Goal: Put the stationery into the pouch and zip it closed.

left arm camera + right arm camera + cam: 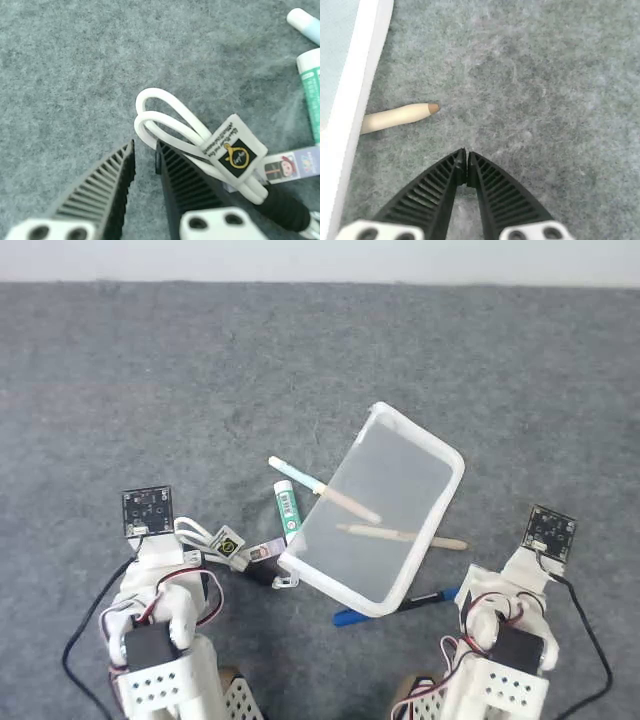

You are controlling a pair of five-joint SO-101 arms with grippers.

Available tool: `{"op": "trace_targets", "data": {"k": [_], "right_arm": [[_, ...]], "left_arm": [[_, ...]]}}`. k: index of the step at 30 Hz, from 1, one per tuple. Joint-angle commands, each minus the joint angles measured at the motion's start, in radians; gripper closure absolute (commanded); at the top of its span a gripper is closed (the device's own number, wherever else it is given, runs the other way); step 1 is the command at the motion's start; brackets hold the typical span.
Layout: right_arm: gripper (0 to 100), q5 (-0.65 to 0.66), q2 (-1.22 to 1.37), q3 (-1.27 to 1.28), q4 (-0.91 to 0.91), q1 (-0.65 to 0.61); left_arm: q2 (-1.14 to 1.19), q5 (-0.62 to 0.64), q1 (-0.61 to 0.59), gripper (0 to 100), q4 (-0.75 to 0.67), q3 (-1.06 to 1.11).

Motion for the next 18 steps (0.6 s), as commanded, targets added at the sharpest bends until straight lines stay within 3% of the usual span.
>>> {"op": "trace_targets", "data": {"k": [1,9,15,18], "right_arm": [[99.1,0.006,-0.019,0.018,0.004,0.013],[99.1,0.011,-0.021,0.0,-0.01,0.018],[99.1,0.008,-0.021,-0.163,-0.03,0.021],[99.1,0.011,-0.021,-0.261,-0.041,0.016]], "left_arm": [[-0.014,-0.006,0.005,94,0.003,-0.01],[-0.017,-0.012,0.005,94,-0.006,-0.024],[-0.017,-0.011,-0.094,94,-0.087,-0.091],[-0.017,-0.035,-0.081,94,-0.117,-0.091]]}}
